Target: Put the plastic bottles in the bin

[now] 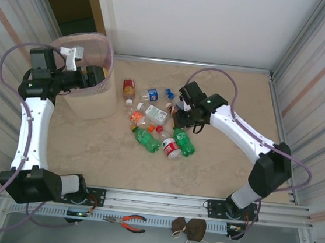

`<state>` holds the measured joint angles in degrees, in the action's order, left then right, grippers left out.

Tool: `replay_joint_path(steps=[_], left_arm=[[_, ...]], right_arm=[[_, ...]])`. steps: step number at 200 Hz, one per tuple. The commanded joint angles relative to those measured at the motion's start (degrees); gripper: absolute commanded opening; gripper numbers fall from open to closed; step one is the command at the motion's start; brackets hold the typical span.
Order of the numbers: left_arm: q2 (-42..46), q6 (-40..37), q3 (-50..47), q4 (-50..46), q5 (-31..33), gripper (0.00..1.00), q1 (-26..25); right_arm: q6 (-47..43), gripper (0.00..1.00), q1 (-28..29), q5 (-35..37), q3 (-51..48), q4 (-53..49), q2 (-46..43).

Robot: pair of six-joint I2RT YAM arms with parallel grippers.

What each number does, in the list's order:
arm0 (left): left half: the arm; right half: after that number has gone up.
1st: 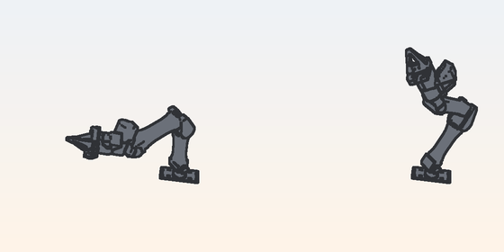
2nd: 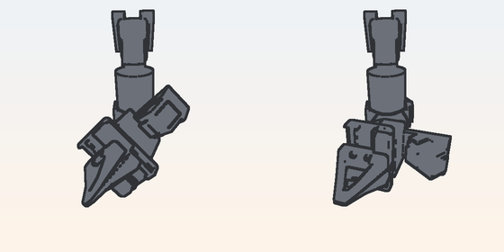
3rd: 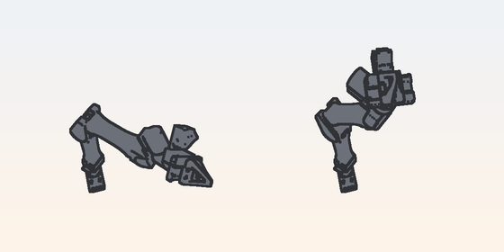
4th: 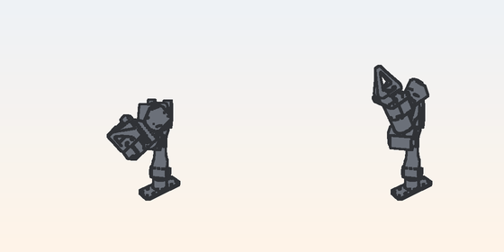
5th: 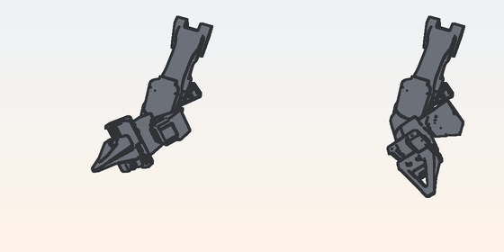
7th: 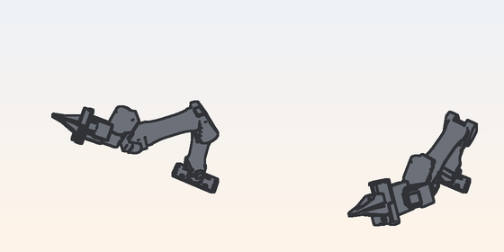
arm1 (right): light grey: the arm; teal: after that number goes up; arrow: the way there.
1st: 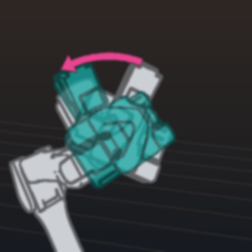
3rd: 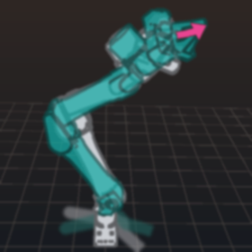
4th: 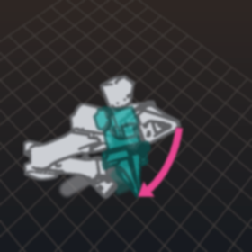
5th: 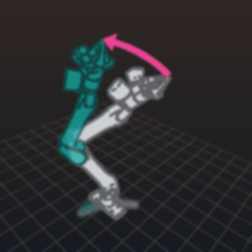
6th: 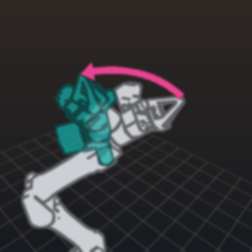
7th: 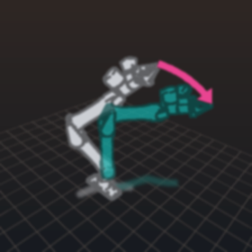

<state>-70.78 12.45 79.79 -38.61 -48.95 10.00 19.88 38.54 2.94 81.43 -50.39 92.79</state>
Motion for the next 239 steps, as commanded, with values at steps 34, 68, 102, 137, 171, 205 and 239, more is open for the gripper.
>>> replay_joint_path(steps=[34,68,102,137,171,205,239], left_arm=[[2.2,2.4,-3.0,3.8,-2.9,0.74,-1.6],[2.2,2.7,-3.7,4.4,-2.8,0.74,-2.9],[2.2,3.4,-4.1,5.5,-2.5,0.74,-4.1],[2.0,4.0,-4.4,7.8,-3.1,0.75,-6.2],[1.5,3.9,-4.0,7.9,-2.8,0.75,-7.1],[1.1,3.5,-3.1,7.5,-2.7,0.75,-7.1],[0.9,3.5,-2.4,7.4,-2.7,0.75,-7.1]], right_arm=[[-3.6,0.46,0.6,0.9,7.9,-1.4,12.0],[-4.9,0.44,1.1,1.2,11.0,-1.4,18.6],[-6.0,0.42,1.4,2.8,13.7,-2.3,23.6],[-6.9,0.42,1.7,4.5,15.3,-2.8,26.9],[-7.6,0.45,2.2,7.3,17.3,-4.3,29.9],[-7.9,0.45,2.8,8.3,18.8,-5.8,32.4],[-8.0,0.44,2.9,9.1,18.7,-6.1,33.6]])
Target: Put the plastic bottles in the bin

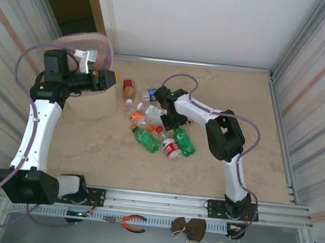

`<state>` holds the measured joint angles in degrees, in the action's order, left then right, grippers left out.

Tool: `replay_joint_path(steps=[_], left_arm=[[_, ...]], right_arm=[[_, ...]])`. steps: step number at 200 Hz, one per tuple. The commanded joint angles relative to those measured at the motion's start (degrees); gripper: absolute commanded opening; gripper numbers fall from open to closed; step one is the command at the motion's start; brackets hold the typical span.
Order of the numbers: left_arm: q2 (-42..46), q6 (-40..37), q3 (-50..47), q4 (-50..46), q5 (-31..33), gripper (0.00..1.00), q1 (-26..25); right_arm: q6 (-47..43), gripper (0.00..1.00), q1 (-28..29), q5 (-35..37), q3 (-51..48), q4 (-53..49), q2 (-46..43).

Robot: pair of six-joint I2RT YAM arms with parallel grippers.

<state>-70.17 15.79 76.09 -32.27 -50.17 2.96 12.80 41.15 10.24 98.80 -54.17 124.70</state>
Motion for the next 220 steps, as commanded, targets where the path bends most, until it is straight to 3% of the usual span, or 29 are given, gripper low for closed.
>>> replay_joint_path(steps=[1,103,169,220], left_arm=[[0.3,0.2,1.4,1.1,-1.5,0.75,0.0],[2.2,2.4,0.0,7.0,-2.9,0.73,-2.3],[4.1,-0.8,0.1,10.6,-0.4,0.73,-8.5],[5.6,-2.1,-2.2,16.8,1.0,0.75,-14.8]], right_arm=[[-0.9,0.44,0.3,1.8,1.3,-2.4,1.6],[-0.4,0.33,1.3,4.9,-0.8,-3.3,-4.2],[1.6,0.33,2.5,7.8,-4.7,-5.6,-17.2],[3.4,0.33,1.9,3.5,-6.7,-2.3,-29.7]])
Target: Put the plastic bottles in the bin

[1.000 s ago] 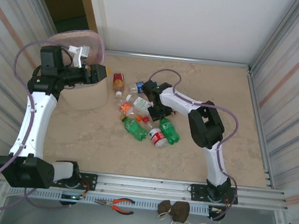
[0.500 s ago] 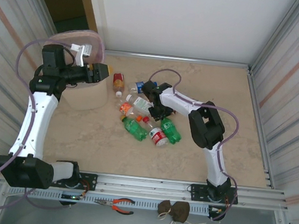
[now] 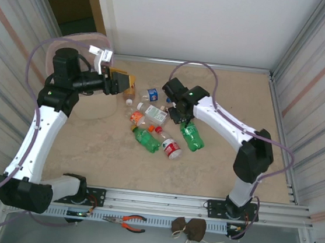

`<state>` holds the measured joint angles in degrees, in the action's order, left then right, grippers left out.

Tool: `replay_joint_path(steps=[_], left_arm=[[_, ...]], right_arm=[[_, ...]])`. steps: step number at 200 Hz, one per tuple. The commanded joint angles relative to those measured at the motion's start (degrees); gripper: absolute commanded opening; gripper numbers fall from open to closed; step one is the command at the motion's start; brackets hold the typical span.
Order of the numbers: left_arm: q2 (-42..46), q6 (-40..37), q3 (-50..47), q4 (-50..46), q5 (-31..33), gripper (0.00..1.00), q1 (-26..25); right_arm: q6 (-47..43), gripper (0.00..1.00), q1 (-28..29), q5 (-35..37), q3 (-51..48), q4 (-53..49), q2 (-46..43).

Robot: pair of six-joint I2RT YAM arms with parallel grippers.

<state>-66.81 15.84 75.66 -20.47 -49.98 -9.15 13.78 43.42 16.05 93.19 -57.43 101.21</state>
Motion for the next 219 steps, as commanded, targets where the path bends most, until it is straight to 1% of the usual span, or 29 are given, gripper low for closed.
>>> replay_joint_path(steps=[1,25,58,87,122,149,177,219], left_arm=[[2.3,-2.2,-1.8,5.2,0.8,0.75,-2.7],[2.7,-0.7,-4.2,9.7,1.1,0.76,-5.6],[2.8,1.1,-8.2,16.2,1.2,0.79,-10.2],[1.5,2.5,-10.5,21.9,-0.1,0.81,-14.4],[-0.3,-0.4,-9.5,21.9,0.0,0.84,-20.3],[-2.2,1.0,-8.3,22.7,1.3,0.85,-22.7],[-4.2,1.2,-7.0,21.7,1.9,0.85,-25.0],[-6.5,-0.8,-4.2,18.8,3.8,0.85,-29.3]], right_arm=[[2.4,0.33,-0.3,-2.4,-1.2,1.1,-6.5],[3.5,0.32,-0.8,-6.0,-2.6,5.1,-12.3],[5.4,0.33,-1.4,-11.5,-6.0,13.5,-20.3],[7.4,0.33,-1.6,-14.6,-9.5,21.1,-26.6],[10.3,0.33,-1.8,-17.1,-13.0,29.9,-32.6],[11.6,0.33,-1.9,-18.9,-13.6,33.9,-34.8],[12.5,0.33,-1.7,-20.0,-13.6,36.1,-36.2],[12.8,0.33,-1.5,-20.4,-13.4,37.5,-37.0]])
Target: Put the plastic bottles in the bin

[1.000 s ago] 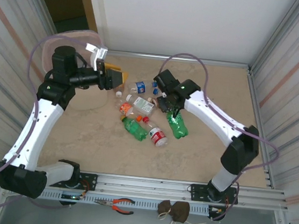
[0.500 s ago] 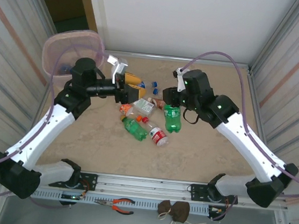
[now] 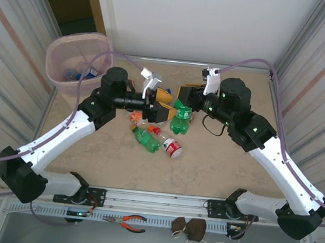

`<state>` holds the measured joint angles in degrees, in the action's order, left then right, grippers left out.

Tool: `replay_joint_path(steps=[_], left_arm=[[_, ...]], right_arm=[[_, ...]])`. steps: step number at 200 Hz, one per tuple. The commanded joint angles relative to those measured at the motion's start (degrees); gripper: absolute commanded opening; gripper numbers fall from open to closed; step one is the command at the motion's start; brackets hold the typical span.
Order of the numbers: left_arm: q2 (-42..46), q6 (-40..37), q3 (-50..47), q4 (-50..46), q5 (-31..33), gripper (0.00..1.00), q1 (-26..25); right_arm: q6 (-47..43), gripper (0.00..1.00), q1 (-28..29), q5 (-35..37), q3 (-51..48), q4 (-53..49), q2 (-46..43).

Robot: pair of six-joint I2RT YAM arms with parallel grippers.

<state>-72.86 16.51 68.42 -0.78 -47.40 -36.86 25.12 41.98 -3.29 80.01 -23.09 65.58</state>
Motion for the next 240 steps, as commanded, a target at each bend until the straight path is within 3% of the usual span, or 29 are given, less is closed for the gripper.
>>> replay_joint_path(steps=[1,50,166,240], left_arm=[[-0.5,-1.5,3.1,-0.9,1.2,0.85,-1.7],[-2.2,-4.0,5.1,-4.3,4.8,0.8,-4.6],[-3.4,-5.1,5.5,-4.6,5.4,0.73,-5.4],[-3.0,-5.6,5.1,-4.6,6.5,0.56,-5.4]], right_arm=[[1.5,0.33,0.0,-1.1,-0.2,3.3,-1.4],[1.5,0.33,0.5,-0.8,0.6,3.4,-1.1],[1.3,0.34,1.7,-0.6,2.1,2.8,0.0],[1.2,0.35,2.3,0.1,2.4,2.7,0.0]])
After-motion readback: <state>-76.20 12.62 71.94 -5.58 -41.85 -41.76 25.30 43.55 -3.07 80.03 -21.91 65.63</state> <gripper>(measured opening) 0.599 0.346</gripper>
